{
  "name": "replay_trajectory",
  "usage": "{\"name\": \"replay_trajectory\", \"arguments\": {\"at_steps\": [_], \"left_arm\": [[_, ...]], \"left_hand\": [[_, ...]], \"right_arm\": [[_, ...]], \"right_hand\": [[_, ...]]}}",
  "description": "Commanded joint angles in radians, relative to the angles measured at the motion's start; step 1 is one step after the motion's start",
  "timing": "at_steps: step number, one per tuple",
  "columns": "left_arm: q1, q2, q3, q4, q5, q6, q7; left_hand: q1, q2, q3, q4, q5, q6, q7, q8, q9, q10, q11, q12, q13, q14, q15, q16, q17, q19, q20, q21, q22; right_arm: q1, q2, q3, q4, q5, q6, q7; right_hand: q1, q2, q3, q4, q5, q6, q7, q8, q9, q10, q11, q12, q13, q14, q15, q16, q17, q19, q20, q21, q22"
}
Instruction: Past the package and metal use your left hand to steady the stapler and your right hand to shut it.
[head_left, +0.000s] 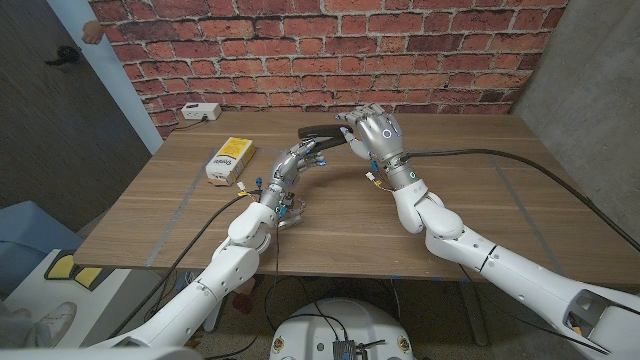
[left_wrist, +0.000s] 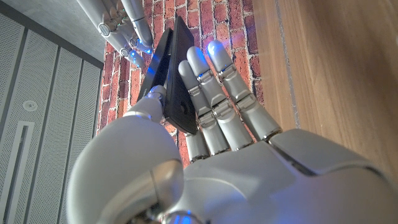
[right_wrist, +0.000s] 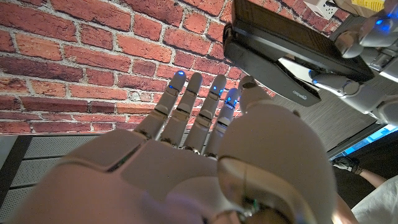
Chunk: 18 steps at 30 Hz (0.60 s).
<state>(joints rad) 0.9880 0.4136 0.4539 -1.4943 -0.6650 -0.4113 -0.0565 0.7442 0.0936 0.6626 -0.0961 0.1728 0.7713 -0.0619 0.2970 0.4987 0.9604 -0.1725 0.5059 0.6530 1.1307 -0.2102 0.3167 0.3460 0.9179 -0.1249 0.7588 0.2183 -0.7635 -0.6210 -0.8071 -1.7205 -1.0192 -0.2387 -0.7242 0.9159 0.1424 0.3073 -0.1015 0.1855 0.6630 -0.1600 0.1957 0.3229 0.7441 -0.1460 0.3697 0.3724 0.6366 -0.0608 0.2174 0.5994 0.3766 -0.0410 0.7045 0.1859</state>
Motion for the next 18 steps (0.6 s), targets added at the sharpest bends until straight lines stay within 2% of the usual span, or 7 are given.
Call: {"name": "replay_trajectory", "arguments": {"at_steps": [1,13,18], "left_arm": [[0.007,0.012,-0.006,-0.026,-0.003,0.01,0.006],[0.011,0.008,-0.008,-0.028,-0.007,-0.005,0.002],[0.01,0.005,-0.008,-0.024,-0.005,-0.007,0.005]], "left_hand": [[0.081,0.088,0.008,-0.001,0.007,0.046,0.041,0.0,0.003,0.025,-0.034,-0.001,0.002,0.002,-0.022,0.002,0.002,-0.008,-0.028,0.005,0.002],[0.08,0.088,0.008,0.0,0.007,0.048,0.043,-0.004,0.001,0.028,-0.03,-0.004,0.001,0.002,-0.022,0.001,0.002,-0.014,-0.028,0.011,0.0],[0.08,0.088,0.008,-0.001,0.007,0.05,0.042,-0.006,0.001,0.03,-0.033,-0.005,0.0,0.001,-0.022,0.001,0.002,-0.016,-0.028,0.014,0.0]], "right_arm": [[-0.007,0.002,0.005,-0.009,-0.003,-0.015,0.01],[-0.005,0.005,0.003,-0.002,0.0,-0.009,0.003],[-0.006,0.003,0.003,-0.004,-0.001,-0.007,0.001]], "right_hand": [[-0.018,-0.001,-0.009,0.004,0.006,-0.012,0.002,-0.001,0.002,-0.014,0.001,-0.008,0.0,-0.013,-0.155,-0.007,0.0,-0.007,-0.041,-0.005,-0.001],[-0.041,-0.005,-0.022,0.009,0.007,-0.047,0.004,-0.005,0.002,-0.05,0.007,-0.031,-0.004,-0.045,-0.153,-0.01,-0.003,-0.011,-0.033,-0.009,-0.003],[-0.055,-0.007,-0.028,0.01,0.009,-0.079,0.006,-0.009,0.001,-0.088,0.011,-0.053,-0.006,-0.066,-0.153,-0.013,-0.006,-0.015,-0.029,-0.013,-0.004]]}}
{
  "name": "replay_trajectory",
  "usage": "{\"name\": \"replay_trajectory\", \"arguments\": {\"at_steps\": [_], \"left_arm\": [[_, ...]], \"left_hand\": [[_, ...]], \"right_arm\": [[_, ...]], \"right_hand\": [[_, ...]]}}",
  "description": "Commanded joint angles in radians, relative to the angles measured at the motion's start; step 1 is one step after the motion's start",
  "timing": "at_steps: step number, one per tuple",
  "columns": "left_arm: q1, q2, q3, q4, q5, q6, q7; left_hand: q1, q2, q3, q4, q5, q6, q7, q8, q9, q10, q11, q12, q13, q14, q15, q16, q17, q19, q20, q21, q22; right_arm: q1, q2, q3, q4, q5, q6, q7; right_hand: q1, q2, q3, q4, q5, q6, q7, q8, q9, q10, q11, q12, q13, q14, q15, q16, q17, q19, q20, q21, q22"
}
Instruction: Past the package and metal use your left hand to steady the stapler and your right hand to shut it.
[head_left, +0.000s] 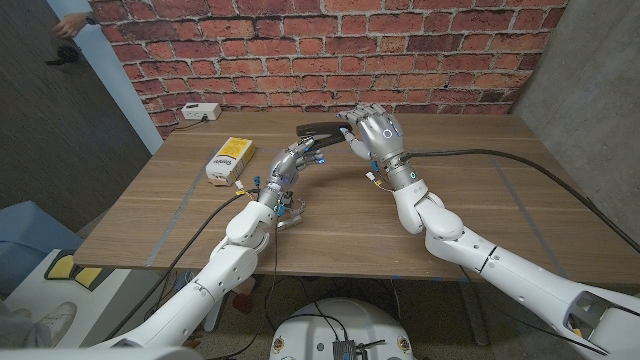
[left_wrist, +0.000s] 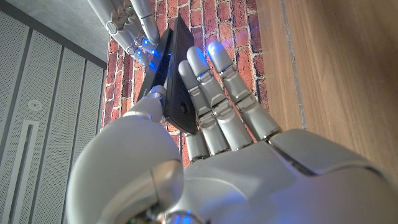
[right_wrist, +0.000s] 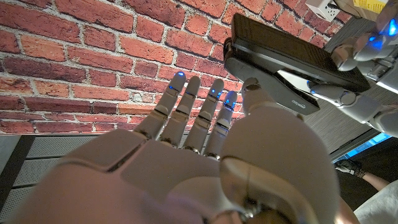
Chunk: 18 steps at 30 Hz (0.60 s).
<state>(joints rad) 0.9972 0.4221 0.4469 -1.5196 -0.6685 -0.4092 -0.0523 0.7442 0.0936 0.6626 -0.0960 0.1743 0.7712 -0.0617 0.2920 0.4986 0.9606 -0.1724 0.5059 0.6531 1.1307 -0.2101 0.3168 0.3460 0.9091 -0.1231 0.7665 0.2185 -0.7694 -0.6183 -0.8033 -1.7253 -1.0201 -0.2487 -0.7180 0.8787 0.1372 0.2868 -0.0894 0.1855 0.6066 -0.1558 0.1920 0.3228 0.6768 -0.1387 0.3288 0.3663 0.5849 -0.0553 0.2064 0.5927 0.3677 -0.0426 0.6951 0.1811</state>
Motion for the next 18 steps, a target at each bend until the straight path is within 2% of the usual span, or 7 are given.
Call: {"name": "replay_trajectory", "arguments": {"at_steps": [1,8,18], "left_arm": [[0.001,-0.003,-0.002,0.001,-0.002,-0.009,0.002],[-0.001,-0.004,-0.004,0.007,-0.005,-0.005,0.005],[-0.018,-0.016,0.0,0.02,-0.016,0.003,-0.005]], "left_hand": [[0.08,0.088,0.008,-0.001,0.005,0.049,0.041,-0.002,0.001,0.031,-0.033,-0.004,0.0,0.001,-0.022,0.001,0.002,-0.007,-0.03,0.006,-0.001],[0.08,0.089,0.009,-0.001,0.005,0.051,0.044,-0.001,0.006,0.03,-0.031,-0.007,-0.001,0.002,-0.022,0.0,0.002,-0.008,-0.029,0.012,-0.002],[0.081,0.09,0.01,0.0,0.005,0.047,0.045,-0.004,0.013,0.032,-0.033,-0.009,-0.001,0.003,-0.023,-0.001,0.0,-0.014,-0.029,0.017,-0.003]], "right_arm": [[0.0,0.0,0.0,0.0,-0.001,0.002,-0.006],[-0.003,-0.008,0.002,-0.004,-0.005,0.002,-0.008],[-0.014,-0.024,0.008,-0.005,-0.005,0.005,-0.009]], "right_hand": [[-0.02,-0.002,-0.009,-0.002,0.01,-0.032,0.002,-0.007,0.001,-0.025,0.002,-0.014,0.0,-0.018,-0.158,-0.001,0.001,-0.008,-0.027,-0.005,0.001],[-0.028,0.0,-0.018,-0.005,0.012,-0.047,0.004,-0.002,0.0,-0.054,0.012,-0.032,0.001,-0.016,-0.16,0.02,0.016,0.012,-0.031,0.0,0.001],[-0.045,-0.014,-0.029,-0.011,0.015,-0.091,-0.003,-0.004,-0.003,-0.105,0.008,-0.062,0.001,-0.076,-0.156,0.003,0.007,-0.018,-0.014,-0.015,0.001]]}}
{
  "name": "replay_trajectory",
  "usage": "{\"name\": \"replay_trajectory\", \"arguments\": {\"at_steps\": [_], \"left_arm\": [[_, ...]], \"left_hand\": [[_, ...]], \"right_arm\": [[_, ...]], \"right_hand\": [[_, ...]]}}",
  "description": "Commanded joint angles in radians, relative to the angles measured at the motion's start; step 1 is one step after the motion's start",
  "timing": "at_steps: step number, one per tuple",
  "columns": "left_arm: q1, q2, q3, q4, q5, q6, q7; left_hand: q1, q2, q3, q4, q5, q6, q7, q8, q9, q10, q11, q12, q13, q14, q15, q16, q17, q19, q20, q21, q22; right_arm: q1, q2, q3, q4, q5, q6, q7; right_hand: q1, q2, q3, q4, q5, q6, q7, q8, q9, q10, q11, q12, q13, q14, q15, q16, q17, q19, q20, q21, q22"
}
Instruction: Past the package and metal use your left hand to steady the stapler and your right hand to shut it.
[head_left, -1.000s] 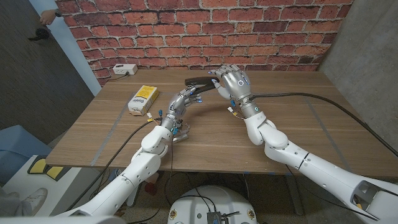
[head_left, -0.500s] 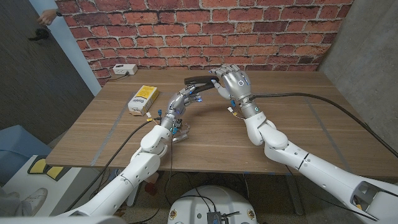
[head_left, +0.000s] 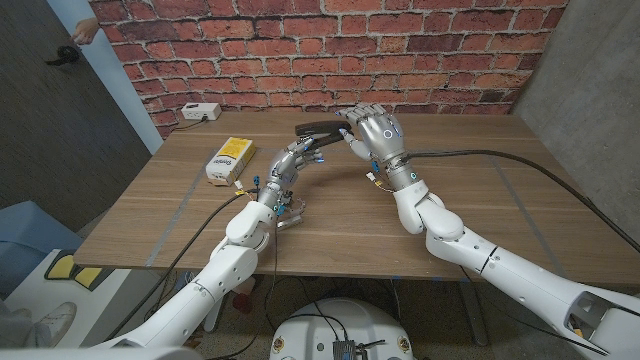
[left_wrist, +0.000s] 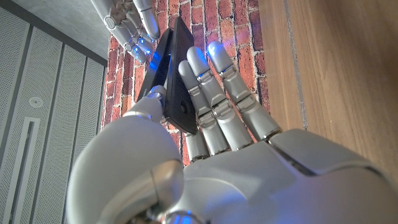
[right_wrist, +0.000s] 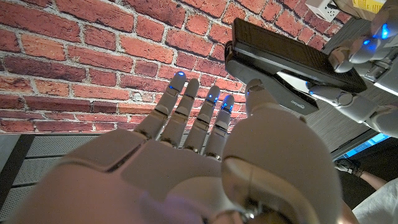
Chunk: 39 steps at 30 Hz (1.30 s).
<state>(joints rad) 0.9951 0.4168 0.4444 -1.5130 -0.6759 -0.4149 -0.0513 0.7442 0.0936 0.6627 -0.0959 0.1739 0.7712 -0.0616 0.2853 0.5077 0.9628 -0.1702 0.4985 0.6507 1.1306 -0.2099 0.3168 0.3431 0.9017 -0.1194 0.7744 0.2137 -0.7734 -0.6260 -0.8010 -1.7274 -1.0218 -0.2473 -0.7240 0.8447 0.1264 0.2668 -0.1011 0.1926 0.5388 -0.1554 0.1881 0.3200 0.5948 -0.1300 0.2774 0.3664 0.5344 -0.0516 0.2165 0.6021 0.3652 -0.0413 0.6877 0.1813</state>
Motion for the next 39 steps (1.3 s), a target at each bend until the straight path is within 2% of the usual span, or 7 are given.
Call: {"name": "replay_trajectory", "arguments": {"at_steps": [1,8,11,17,22,27,39], "left_arm": [[-0.017,-0.01,0.003,0.014,-0.008,0.01,-0.007],[-0.029,-0.012,0.009,0.016,-0.005,0.023,-0.007],[-0.033,-0.014,0.011,0.018,-0.004,0.025,-0.007],[-0.038,-0.017,0.012,0.023,-0.006,0.025,-0.013],[-0.033,-0.015,0.011,0.011,0.0,0.037,0.008],[-0.031,-0.012,0.011,0.005,0.002,0.04,0.013],[-0.033,-0.016,0.012,0.011,-0.002,0.041,0.01]], "left_hand": [[0.081,0.09,0.01,-0.001,0.006,0.047,0.045,0.003,0.004,0.031,-0.036,-0.001,0.002,0.003,-0.023,-0.001,0.003,-0.006,-0.032,0.01,0.002],[0.082,0.091,0.011,-0.001,0.005,0.05,0.049,0.001,0.005,0.033,-0.037,0.0,0.003,0.006,-0.023,0.0,0.003,-0.008,-0.032,0.014,0.001],[0.082,0.091,0.011,-0.001,0.005,0.05,0.049,0.001,0.005,0.033,-0.038,-0.001,0.004,0.008,-0.023,0.001,0.004,-0.008,-0.033,0.016,0.001],[0.084,0.091,0.012,-0.002,0.005,0.049,0.052,-0.002,0.006,0.034,-0.038,-0.002,0.004,0.011,-0.023,0.002,0.004,-0.002,-0.035,0.023,0.0],[0.077,0.088,0.01,0.003,0.004,0.051,0.023,-0.007,0.007,0.038,-0.037,-0.004,0.003,0.007,-0.023,0.0,0.004,-0.024,-0.034,0.025,-0.002],[0.08,0.088,0.009,0.0,0.004,0.055,0.025,-0.01,0.006,0.049,-0.039,0.002,0.009,0.018,-0.025,0.008,0.009,-0.027,-0.034,0.029,-0.002],[0.082,0.086,0.009,-0.006,0.002,0.066,0.033,-0.013,0.004,0.059,-0.038,-0.003,0.0,0.025,-0.024,0.014,0.015,-0.034,-0.037,0.036,-0.003]], "right_arm": [[-0.01,-0.018,0.006,-0.003,-0.004,0.005,-0.002],[-0.003,-0.029,-0.004,0.004,-0.031,0.006,0.007],[0.006,-0.032,-0.017,0.009,-0.062,0.0,0.017],[0.017,-0.037,-0.038,0.008,-0.119,-0.022,0.049],[0.022,-0.041,-0.052,0.003,-0.164,-0.039,0.073],[0.028,-0.038,-0.063,0.007,-0.193,-0.05,0.086],[0.051,-0.022,-0.095,0.017,-0.259,-0.076,0.147]], "right_hand": [[-0.012,-0.002,-0.009,-0.001,0.008,-0.031,-0.004,-0.001,-0.001,-0.036,0.0,-0.018,0.001,-0.036,-0.162,-0.008,-0.003,-0.019,-0.014,-0.01,0.0],[-0.019,-0.017,-0.021,-0.015,0.011,-0.099,-0.003,-0.005,-0.006,-0.105,0.0,-0.055,-0.001,-0.11,-0.159,-0.02,-0.012,-0.051,0.007,-0.03,-0.001],[-0.019,-0.041,-0.033,-0.029,0.01,-0.112,0.012,0.001,-0.01,-0.125,0.013,-0.065,-0.004,-0.138,-0.152,-0.021,-0.021,-0.056,0.035,-0.038,-0.003],[-0.006,-0.061,-0.043,-0.047,0.005,-0.159,0.007,0.0,-0.018,-0.191,0.01,-0.084,-0.01,-0.217,-0.148,-0.031,-0.042,-0.102,0.062,-0.073,-0.006],[0.013,-0.074,-0.046,-0.055,-0.003,-0.205,0.003,-0.002,-0.025,-0.24,0.004,-0.09,-0.014,-0.277,-0.143,-0.033,-0.065,-0.128,0.066,-0.1,-0.006],[0.016,-0.081,-0.053,-0.051,-0.011,-0.252,0.008,-0.001,-0.034,-0.288,0.003,-0.092,-0.019,-0.347,-0.132,-0.035,-0.089,-0.17,0.064,-0.135,-0.007],[0.037,-0.086,-0.053,-0.054,-0.013,-0.332,0.01,-0.006,-0.047,-0.366,0.014,-0.095,-0.027,-0.419,-0.119,-0.033,-0.124,-0.201,0.066,-0.174,-0.007]]}}
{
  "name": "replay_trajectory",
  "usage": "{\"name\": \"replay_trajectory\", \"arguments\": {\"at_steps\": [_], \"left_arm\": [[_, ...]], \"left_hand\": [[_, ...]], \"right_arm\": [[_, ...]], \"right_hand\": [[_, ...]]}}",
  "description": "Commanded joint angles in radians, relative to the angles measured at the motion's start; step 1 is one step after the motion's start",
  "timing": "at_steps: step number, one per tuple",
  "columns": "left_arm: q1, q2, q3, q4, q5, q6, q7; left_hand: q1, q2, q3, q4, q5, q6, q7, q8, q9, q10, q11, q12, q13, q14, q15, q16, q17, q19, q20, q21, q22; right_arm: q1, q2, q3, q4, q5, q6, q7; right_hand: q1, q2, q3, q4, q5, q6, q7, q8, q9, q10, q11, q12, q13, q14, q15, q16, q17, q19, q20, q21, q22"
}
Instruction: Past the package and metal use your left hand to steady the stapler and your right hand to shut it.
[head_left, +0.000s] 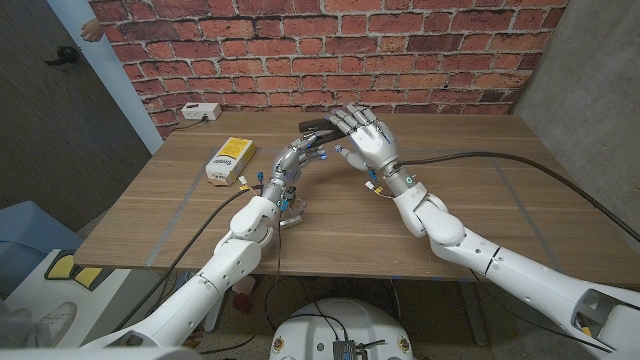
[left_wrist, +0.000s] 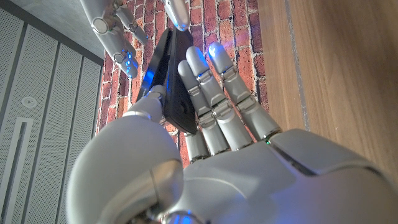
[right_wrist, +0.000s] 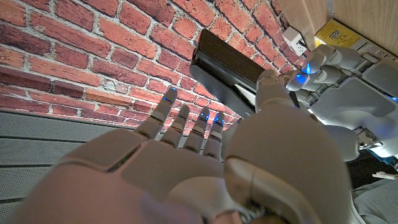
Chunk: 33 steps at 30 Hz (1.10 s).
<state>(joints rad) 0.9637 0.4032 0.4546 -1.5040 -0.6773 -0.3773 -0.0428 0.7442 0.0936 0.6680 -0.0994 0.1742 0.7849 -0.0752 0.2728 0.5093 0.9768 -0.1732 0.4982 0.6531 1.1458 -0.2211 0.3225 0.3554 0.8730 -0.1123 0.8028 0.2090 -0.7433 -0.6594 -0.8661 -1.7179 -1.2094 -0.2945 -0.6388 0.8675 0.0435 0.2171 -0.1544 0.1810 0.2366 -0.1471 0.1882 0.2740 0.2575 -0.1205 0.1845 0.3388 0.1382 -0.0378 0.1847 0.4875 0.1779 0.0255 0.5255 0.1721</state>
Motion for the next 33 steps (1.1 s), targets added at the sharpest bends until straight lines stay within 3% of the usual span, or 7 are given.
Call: {"name": "replay_trajectory", "arguments": {"at_steps": [1,12,17,22,33], "left_arm": [[-0.001,-0.002,0.001,0.001,-0.001,0.004,0.003],[0.0,-0.004,0.003,0.009,-0.005,0.003,-0.004],[-0.003,-0.005,0.006,0.015,-0.006,0.003,-0.011],[-0.004,-0.006,0.006,0.016,-0.005,0.003,-0.01],[-0.007,-0.005,0.007,0.014,-0.003,0.01,-0.008]], "left_hand": [[0.082,0.086,0.004,-0.002,0.002,0.053,0.046,-0.002,0.002,0.047,-0.035,-0.002,-0.003,0.009,-0.013,0.008,0.004,-0.005,-0.044,0.009,0.001],[0.081,0.086,0.003,-0.003,0.001,0.055,0.046,-0.005,0.0,0.052,-0.035,-0.001,-0.002,0.01,-0.013,0.009,0.004,-0.007,-0.045,0.014,0.001],[0.08,0.085,0.003,-0.004,0.001,0.055,0.047,-0.008,0.0,0.05,-0.035,-0.005,-0.005,0.009,-0.013,0.009,0.005,-0.009,-0.045,0.017,0.001],[0.079,0.085,0.003,-0.004,0.001,0.054,0.047,-0.01,-0.001,0.048,-0.035,-0.007,-0.005,0.008,-0.013,0.008,0.005,-0.01,-0.045,0.019,0.0],[0.078,0.086,0.002,-0.003,0.001,0.055,0.047,-0.015,-0.003,0.047,-0.035,-0.009,-0.004,0.008,-0.012,0.007,0.004,-0.013,-0.045,0.025,0.0]], "right_arm": [[0.022,0.012,-0.03,0.008,-0.073,-0.03,0.068],[0.04,0.022,-0.037,0.008,-0.088,-0.05,0.147],[0.051,0.03,-0.042,0.02,-0.088,-0.045,0.146],[0.057,0.033,-0.049,0.029,-0.09,-0.045,0.146],[0.066,0.038,-0.061,0.045,-0.085,-0.031,0.118]], "right_hand": [[0.016,-0.003,-0.003,-0.001,-0.001,-0.04,0.0,-0.006,-0.002,-0.038,0.005,-0.003,0.0,-0.029,-0.129,0.0,-0.013,-0.017,-0.001,-0.016,0.002],[0.053,0.002,0.009,-0.007,-0.001,-0.101,0.028,-0.005,-0.012,-0.108,0.018,-0.003,-0.008,-0.092,-0.106,-0.002,-0.042,-0.049,0.008,-0.052,0.001],[0.055,0.002,0.009,-0.006,-0.001,-0.109,0.025,-0.003,-0.013,-0.114,0.013,-0.001,-0.009,-0.1,-0.104,0.0,-0.046,-0.058,0.014,-0.06,0.001],[0.059,0.003,0.01,-0.006,-0.001,-0.114,0.022,-0.001,-0.014,-0.115,0.013,0.002,-0.01,-0.104,-0.104,0.003,-0.05,-0.063,0.0,-0.067,0.001],[0.082,0.012,0.02,-0.008,0.004,-0.091,0.019,0.016,-0.018,-0.075,0.006,0.025,-0.01,-0.099,-0.109,0.014,-0.062,-0.059,-0.003,-0.078,0.001]]}}
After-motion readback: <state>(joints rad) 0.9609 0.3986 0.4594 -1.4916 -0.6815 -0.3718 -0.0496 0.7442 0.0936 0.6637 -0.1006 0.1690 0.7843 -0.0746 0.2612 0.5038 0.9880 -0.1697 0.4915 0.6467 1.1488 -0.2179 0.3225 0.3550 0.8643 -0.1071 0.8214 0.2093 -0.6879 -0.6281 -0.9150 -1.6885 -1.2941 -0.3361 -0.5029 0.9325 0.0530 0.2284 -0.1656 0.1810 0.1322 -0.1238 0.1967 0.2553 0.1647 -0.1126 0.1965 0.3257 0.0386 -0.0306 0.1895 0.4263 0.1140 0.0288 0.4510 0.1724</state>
